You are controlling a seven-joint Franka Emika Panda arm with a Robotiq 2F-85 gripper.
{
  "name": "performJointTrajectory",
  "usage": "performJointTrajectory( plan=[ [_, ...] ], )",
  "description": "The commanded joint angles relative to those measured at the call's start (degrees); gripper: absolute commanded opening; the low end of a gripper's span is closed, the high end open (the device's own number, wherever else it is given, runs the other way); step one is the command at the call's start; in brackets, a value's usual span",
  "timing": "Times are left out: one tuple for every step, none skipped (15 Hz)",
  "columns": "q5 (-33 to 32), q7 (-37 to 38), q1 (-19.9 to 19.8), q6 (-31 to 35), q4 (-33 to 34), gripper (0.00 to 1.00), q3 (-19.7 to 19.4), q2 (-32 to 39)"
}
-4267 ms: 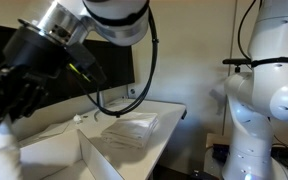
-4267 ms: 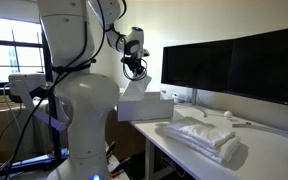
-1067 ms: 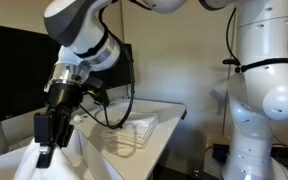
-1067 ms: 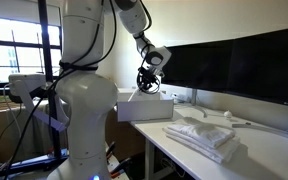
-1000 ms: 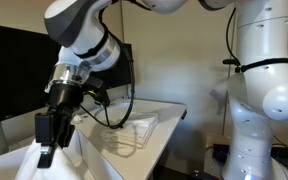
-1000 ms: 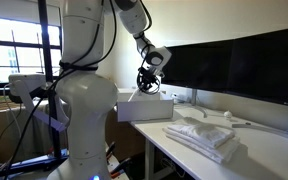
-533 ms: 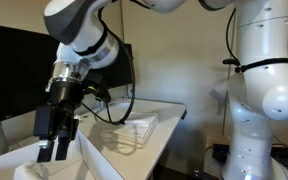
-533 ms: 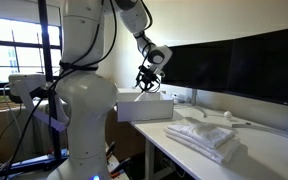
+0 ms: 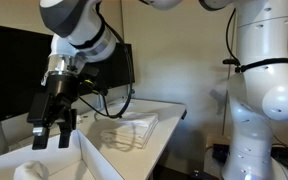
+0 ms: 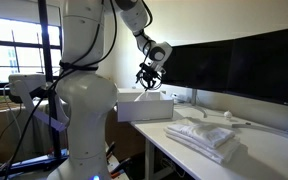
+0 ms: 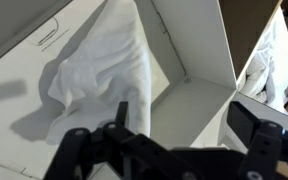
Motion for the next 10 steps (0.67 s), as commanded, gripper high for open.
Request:
performJointTrajectory(
  plan=[
    [-7.75, 3.72, -0.06, -1.34, 2.55, 1.00, 0.82, -0.85],
    [-10.45, 4.49, 0.05, -1.51, 3.37, 1.00, 0.99, -1.03],
    [-13.36, 5.28, 0.18, -1.74, 4.35, 1.00, 1.21, -1.37],
    [-15.92, 6.00, 0.29, -1.75, 5.18, 1.00, 1.40, -1.56],
    [-18.24, 6.54, 0.35, -2.09, 6.10, 1.00, 1.53, -1.97],
    [-20.09, 6.98, 0.49, -2.34, 6.95, 1.00, 1.65, -2.20],
    [-21.74, 7.24, 0.57, -2.63, 7.62, 1.00, 1.75, -2.68],
    [-23.08, 7.49, 0.57, -3.01, 8.20, 1.00, 1.85, -3.17],
    [-24.39, 7.55, 0.49, -3.51, 8.56, 1.00, 1.87, -3.98],
    [-25.37, 7.26, 0.41, -3.63, 8.65, 1.00, 1.83, -4.89]
  ],
)
